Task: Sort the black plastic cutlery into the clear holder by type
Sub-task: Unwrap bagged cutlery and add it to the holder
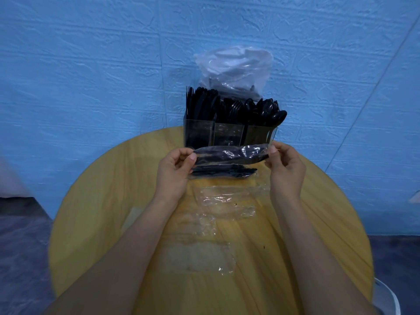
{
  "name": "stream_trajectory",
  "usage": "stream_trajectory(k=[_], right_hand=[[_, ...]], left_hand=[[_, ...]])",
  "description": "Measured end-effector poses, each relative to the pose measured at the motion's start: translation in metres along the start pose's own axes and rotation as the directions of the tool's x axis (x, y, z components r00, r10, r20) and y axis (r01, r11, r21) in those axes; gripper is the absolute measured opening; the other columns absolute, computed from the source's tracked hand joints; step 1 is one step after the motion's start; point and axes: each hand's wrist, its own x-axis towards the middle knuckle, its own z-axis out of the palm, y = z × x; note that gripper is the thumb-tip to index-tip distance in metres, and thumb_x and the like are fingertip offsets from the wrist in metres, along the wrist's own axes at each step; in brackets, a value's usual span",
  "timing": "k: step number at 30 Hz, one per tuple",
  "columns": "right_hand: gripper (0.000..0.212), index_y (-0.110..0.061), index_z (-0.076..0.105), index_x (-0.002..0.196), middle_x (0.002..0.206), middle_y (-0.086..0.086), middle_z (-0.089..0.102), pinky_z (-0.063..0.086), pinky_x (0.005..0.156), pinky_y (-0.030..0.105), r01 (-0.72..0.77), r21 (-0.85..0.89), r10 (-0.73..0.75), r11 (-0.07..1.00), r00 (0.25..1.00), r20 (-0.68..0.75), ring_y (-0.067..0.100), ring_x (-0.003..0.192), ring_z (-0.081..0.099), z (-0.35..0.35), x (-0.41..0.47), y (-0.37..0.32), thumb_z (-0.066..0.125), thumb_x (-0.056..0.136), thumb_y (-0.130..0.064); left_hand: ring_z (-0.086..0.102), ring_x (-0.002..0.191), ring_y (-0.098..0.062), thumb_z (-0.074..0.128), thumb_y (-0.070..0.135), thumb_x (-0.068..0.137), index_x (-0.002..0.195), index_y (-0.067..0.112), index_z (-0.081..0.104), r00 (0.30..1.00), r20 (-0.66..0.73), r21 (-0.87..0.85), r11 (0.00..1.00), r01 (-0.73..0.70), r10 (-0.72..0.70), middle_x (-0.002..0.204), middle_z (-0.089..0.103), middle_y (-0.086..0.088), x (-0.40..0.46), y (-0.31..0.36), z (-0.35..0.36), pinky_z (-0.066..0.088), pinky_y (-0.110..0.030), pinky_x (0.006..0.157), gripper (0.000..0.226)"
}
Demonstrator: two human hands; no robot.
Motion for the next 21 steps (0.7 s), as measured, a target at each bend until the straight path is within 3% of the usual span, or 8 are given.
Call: stream_trajectory(k=[2,6,11,15,17,21], right_hand=[[0.007,-0.008,0.063,0.096,0.073,-0.002,0.059,0.047,0.061,0.017,-0.118,0.108,0.116,0.987,0.993,0.027,0.005,0.064,0.051,-0.0003,0.0015,0.0007,0.06,0.091,-0.012],[0.008,-0.009,0.064,0.084,0.073,-0.002,0.059,0.043,0.061,0.02,-0.134,0.043,0.132,0.99,0.99,0.054,0.007,0.065,0.05,-0.0019,0.003,0.0041,0.06,0.091,-0.011],[0.011,-0.015,0.062,0.081,0.073,-0.006,0.059,0.043,0.069,0.021,0.054,-0.131,-0.051,0.99,0.998,0.027,0.005,0.069,0.05,-0.0052,0.0026,0.0035,0.06,0.091,-0.012],[0.009,-0.012,0.062,0.082,0.071,-0.011,0.058,0.042,0.065,0.011,0.173,-0.259,-0.157,0.95,0.984,0.08,-0.004,0.066,0.051,-0.0014,-0.0023,0.0007,0.06,0.09,-0.012],[0.01,-0.014,0.06,0.08,0.071,-0.01,0.058,0.043,0.066,0.016,0.157,-0.247,-0.149,0.956,0.987,0.053,-0.001,0.066,0.051,-0.0005,-0.0024,0.0008,0.061,0.09,-0.012],[0.018,-0.024,0.057,0.076,0.073,-0.009,0.059,0.05,0.074,0.039,0.097,-0.242,-0.104,0.965,0.994,-0.018,0.011,0.073,0.054,-0.0019,-0.0001,0.0029,0.06,0.092,-0.016]], left_hand=[[0.053,0.059,0.004,0.059,0.003,0.089,0.082,0.017,0.061,1.0,-0.008,-0.008,1.0,0.002,-0.002,0.072,0.059,0.002,0.0001,-0.0007,-0.0011,0.047,-0.012,0.06,0.016],[0.054,0.064,0.004,0.058,0.006,0.091,0.084,0.017,0.062,1.0,0.023,-0.011,1.0,-0.018,0.018,0.074,0.059,0.004,-0.0011,0.0003,0.0,0.048,-0.012,0.064,0.014],[0.053,0.062,0.005,0.055,0.008,0.093,0.086,0.018,0.062,0.998,0.049,0.004,0.999,-0.034,0.033,0.073,0.059,0.006,-0.0037,0.0028,0.0019,0.044,-0.01,0.061,0.014],[0.055,0.068,0.008,0.058,0.008,0.091,0.089,0.012,0.063,0.999,0.007,0.039,0.998,-0.054,0.054,0.078,0.061,0.007,-0.0035,0.0038,-0.0022,0.044,-0.008,0.068,0.008],[0.055,0.068,0.007,0.059,0.008,0.09,0.09,0.01,0.064,0.998,-0.012,0.042,0.998,-0.054,0.054,0.077,0.062,0.005,-0.0035,0.0045,-0.0036,0.044,-0.008,0.068,0.005],[0.055,0.065,0.007,0.06,0.007,0.089,0.09,0.007,0.065,0.999,-0.004,0.027,0.999,-0.043,0.043,0.074,0.061,0.005,-0.0048,0.0062,-0.0014,0.044,-0.008,0.066,0.005]])
